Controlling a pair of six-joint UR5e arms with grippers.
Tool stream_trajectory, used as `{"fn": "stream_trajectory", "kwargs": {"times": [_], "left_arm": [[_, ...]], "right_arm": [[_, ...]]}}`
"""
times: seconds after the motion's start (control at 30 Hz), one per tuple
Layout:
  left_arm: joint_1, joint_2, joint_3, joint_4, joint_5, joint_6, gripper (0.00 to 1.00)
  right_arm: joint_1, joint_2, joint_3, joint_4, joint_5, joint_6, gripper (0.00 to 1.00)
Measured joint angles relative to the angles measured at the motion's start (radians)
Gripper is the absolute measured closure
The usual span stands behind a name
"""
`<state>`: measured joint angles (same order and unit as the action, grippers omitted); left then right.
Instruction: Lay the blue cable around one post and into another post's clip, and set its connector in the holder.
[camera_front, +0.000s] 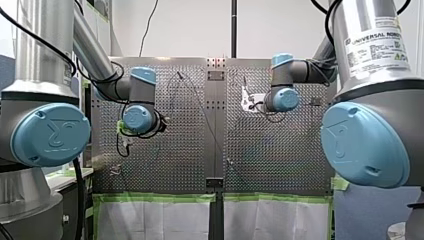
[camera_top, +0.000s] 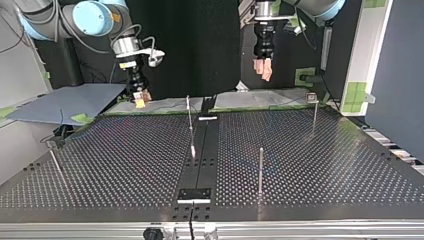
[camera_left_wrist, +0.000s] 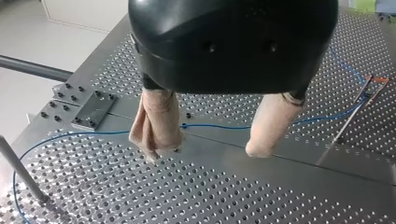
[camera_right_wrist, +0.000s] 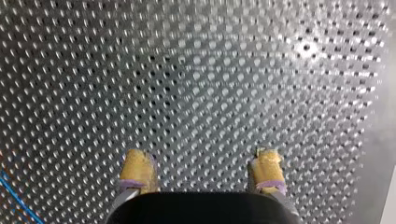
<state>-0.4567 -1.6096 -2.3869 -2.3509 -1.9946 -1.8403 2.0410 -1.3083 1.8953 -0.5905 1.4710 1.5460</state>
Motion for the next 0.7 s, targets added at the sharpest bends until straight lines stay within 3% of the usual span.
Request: {"fn": "stream_trajectory", "kwargs": {"times": [0.27,0.7], "left_arm": [[0.002,0.0,0.0,0.003,0.008,-0.013,0.0],[0.003,0.0,0.0,0.007,0.016,-0.014,0.0]], "right_arm": [[0.067,0.0,0.01,-0.022,0.026,0.027,0.01],[0.176,0.001,0.012,-0.016,0.057,0.027,0.01]]}}
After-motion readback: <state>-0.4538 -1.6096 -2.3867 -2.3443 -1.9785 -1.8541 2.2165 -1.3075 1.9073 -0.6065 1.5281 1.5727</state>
